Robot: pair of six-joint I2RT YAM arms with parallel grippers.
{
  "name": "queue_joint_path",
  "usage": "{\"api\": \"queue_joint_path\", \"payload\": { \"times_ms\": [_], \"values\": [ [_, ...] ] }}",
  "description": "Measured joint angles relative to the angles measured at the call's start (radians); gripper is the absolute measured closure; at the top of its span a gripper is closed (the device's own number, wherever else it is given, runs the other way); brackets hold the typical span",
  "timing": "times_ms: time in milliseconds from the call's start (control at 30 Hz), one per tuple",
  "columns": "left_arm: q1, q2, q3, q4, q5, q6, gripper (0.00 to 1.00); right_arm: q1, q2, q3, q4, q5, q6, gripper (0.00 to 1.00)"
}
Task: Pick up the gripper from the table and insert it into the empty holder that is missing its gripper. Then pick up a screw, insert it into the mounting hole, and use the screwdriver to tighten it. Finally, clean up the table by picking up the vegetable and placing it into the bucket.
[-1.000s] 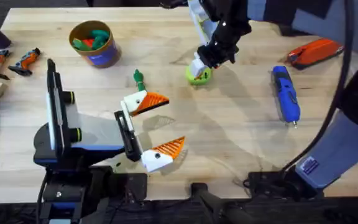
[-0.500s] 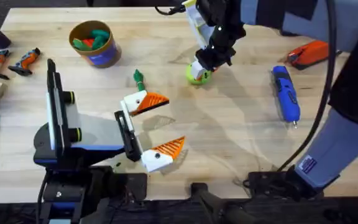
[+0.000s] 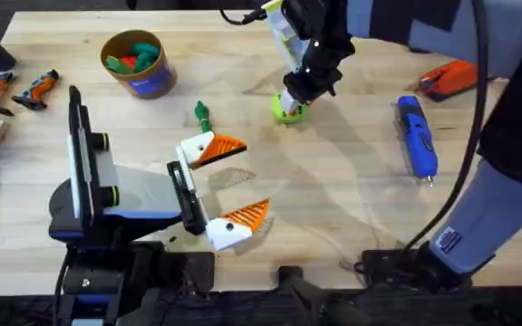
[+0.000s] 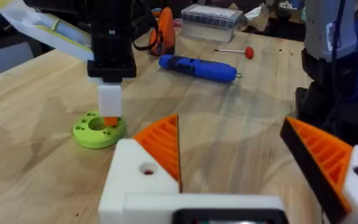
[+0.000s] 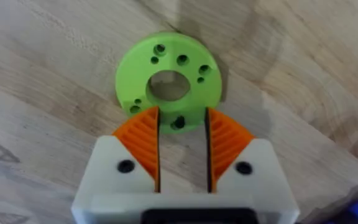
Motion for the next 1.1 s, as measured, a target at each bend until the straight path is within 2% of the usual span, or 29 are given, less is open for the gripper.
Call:
{"api": "queue_joint_path", "payload": {
  "times_ms": [300, 467, 567, 900, 1100],
  "values": [
    [0.0, 0.0, 0.0, 0.0, 0.0, 0.0, 0.015, 0.002, 0.0, 0.001, 0.0, 0.0, -0.001, 0.919],
    [0.0, 0.0, 0.0, 0.0, 0.0, 0.0, 0.015, 0.002, 0.0, 0.002, -0.003, 0.0, -0.001, 0.932],
    [0.0, 0.0, 0.0, 0.0, 0.0, 0.0, 0.015, 0.002, 0.0, 0.002, -0.005, 0.0, -0.001, 0.989],
    [0.0, 0.0, 0.0, 0.0, 0.0, 0.0, 0.015, 0.002, 0.0, 0.004, -0.017, -0.001, -0.004, 0.995],
    [0.0, 0.0, 0.0, 0.0, 0.0, 0.0, 0.015, 0.002, 0.0, 0.1, -0.117, -0.001, -0.003, 0.995]
  ]
}}
